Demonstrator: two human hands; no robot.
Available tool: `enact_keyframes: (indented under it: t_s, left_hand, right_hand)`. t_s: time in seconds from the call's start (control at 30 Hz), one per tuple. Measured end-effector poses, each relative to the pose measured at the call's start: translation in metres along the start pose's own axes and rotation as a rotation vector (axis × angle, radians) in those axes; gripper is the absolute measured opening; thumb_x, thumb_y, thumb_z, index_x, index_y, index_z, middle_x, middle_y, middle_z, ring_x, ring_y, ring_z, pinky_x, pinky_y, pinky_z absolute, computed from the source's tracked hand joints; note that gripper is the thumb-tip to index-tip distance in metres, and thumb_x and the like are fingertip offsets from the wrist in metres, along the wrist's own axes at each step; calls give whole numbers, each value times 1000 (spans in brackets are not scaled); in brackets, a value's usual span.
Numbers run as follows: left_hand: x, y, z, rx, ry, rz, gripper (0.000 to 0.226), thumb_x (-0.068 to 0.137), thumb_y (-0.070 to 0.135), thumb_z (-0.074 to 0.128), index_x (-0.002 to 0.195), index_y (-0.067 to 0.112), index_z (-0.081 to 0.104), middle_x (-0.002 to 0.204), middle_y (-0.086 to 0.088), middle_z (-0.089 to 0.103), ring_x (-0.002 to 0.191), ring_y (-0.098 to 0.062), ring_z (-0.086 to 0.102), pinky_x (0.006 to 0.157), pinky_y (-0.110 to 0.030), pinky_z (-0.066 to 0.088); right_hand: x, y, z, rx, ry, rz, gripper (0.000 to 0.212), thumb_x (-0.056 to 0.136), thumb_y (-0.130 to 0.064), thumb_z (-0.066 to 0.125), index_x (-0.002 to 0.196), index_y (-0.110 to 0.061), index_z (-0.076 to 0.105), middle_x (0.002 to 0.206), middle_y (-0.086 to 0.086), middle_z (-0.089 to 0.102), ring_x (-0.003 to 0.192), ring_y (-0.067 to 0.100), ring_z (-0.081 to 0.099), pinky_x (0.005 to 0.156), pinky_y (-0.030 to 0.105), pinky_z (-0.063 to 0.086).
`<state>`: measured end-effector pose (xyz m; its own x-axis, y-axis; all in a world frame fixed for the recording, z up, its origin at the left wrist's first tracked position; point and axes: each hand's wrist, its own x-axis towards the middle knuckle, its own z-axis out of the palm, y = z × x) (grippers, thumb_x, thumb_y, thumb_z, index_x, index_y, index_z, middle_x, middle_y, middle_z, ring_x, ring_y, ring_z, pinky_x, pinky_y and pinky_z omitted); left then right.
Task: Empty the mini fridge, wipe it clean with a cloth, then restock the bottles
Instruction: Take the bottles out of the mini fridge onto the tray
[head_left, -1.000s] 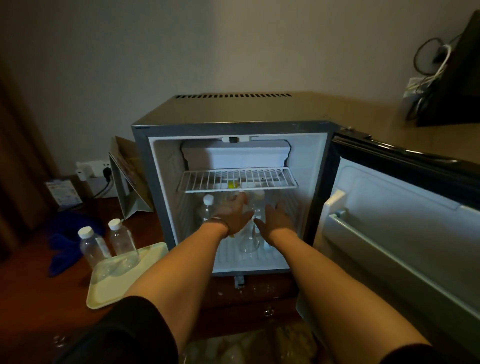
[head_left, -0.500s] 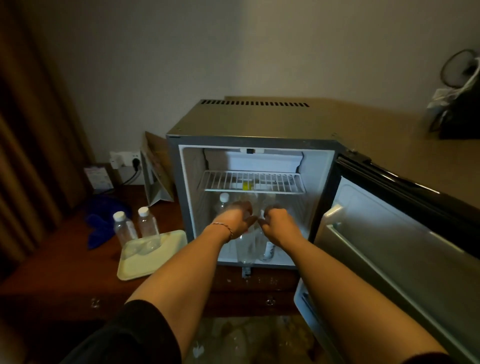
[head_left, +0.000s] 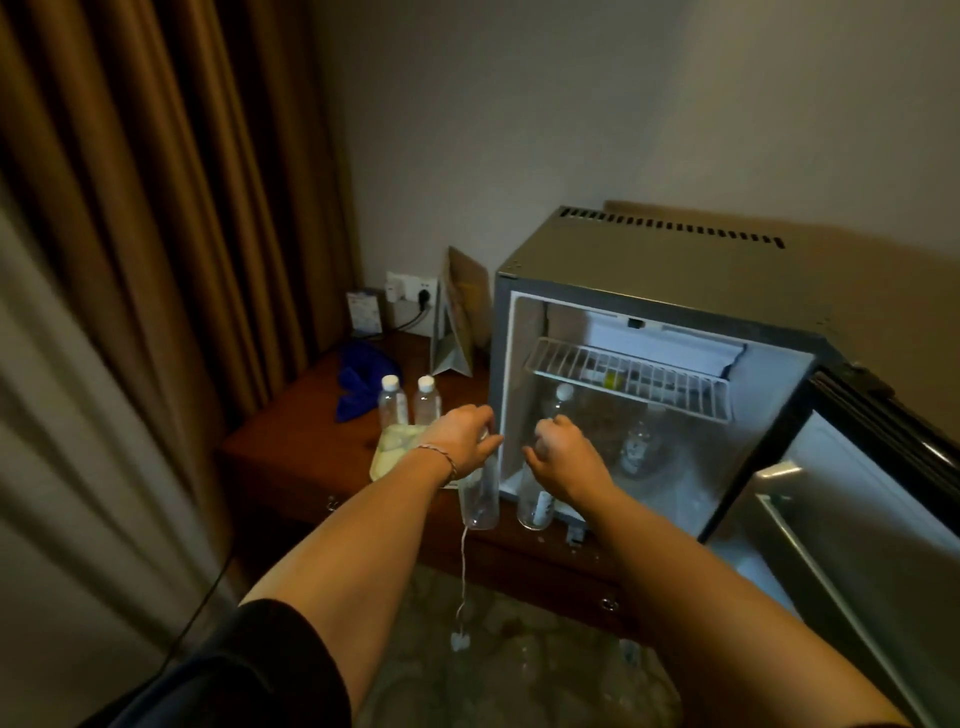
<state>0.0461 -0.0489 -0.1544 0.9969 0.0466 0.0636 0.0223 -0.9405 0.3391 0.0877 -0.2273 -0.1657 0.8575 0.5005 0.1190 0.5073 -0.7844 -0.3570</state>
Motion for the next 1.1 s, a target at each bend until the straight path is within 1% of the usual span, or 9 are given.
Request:
enact_keyframes:
  t_s: [0.17, 0.3, 0.37, 0.47, 0.57, 0.7, 0.83, 0.97, 1.1]
  left_hand:
    - [-5, -49, -22, 45, 5, -50, 28, 98, 40, 50, 110, 14, 54, 115, -10, 59, 103, -29, 57, 85, -40, 45]
    - [7, -91, -36, 53, 33, -86, 27, 99, 37, 49, 112, 13, 54, 112, -11, 60, 99, -30, 58, 79, -39, 48]
    - [16, -112, -37, 41, 45, -104, 26, 99, 39, 47, 107, 16, 54, 108, -9, 60, 95, -29, 59, 77, -41, 51]
    - [39, -143, -35, 23, 26, -129, 18, 97, 43, 48, 97, 25, 50, 103, -6, 58, 90, -26, 59, 76, -42, 53]
    - [62, -166, -34, 22, 8, -119, 14, 96, 45, 49, 91, 33, 44, 101, -2, 57, 87, -23, 59, 78, -43, 54]
    - [88, -196, -26, 60, -48, -94, 16, 96, 46, 49, 97, 30, 46, 107, -1, 56, 89, -22, 57, 76, -40, 52]
    - [108, -223, -14, 104, -75, -71, 25, 96, 46, 48, 107, 24, 51, 111, -2, 56, 91, -24, 57, 73, -40, 51]
    - [114, -238, -4, 85, -84, -63, 23, 96, 46, 50, 104, 24, 52, 110, 1, 57, 89, -21, 58, 73, -39, 52]
    - [117, -248, 4, 74, -84, -61, 24, 95, 46, 50, 106, 25, 53, 111, 0, 58, 89, -21, 59, 75, -41, 53]
  right_hand:
    - [28, -44, 19, 35, -47, -20, 25, 97, -34, 59, 104, -10, 56, 112, 11, 50, 97, 33, 58, 84, 45, 51]
    - [62, -74, 35, 55, -50, -54, 22, 97, -32, 58, 102, -10, 55, 109, 8, 49, 91, 28, 57, 79, 41, 50]
    - [81, -86, 43, 75, -49, -44, 20, 98, -31, 58, 102, -12, 56, 109, 7, 49, 89, 25, 57, 80, 40, 52]
    - [110, -98, 56, 110, -62, -26, 14, 98, -29, 58, 103, -16, 56, 110, 4, 48, 88, 19, 57, 83, 36, 53]
    - [140, -103, 71, 137, -95, 42, 13, 98, -28, 58, 103, -17, 56, 112, 4, 47, 88, 20, 57, 85, 38, 53]
    - [176, -107, 91, 138, -134, 127, 19, 98, -28, 57, 111, -14, 56, 117, 6, 46, 97, 26, 56, 89, 41, 52]
    - [201, -114, 113, 90, -136, 134, 29, 98, -31, 57, 120, -12, 56, 120, 8, 47, 98, 28, 58, 84, 39, 51]
    - [213, -119, 132, 87, -174, 140, 30, 100, -30, 54, 124, -11, 55, 121, 9, 47, 97, 26, 58, 83, 37, 51]
    - [223, -122, 148, 80, -225, 169, 35, 100, -28, 55, 131, -12, 51, 128, 9, 47, 105, 28, 58, 91, 39, 51]
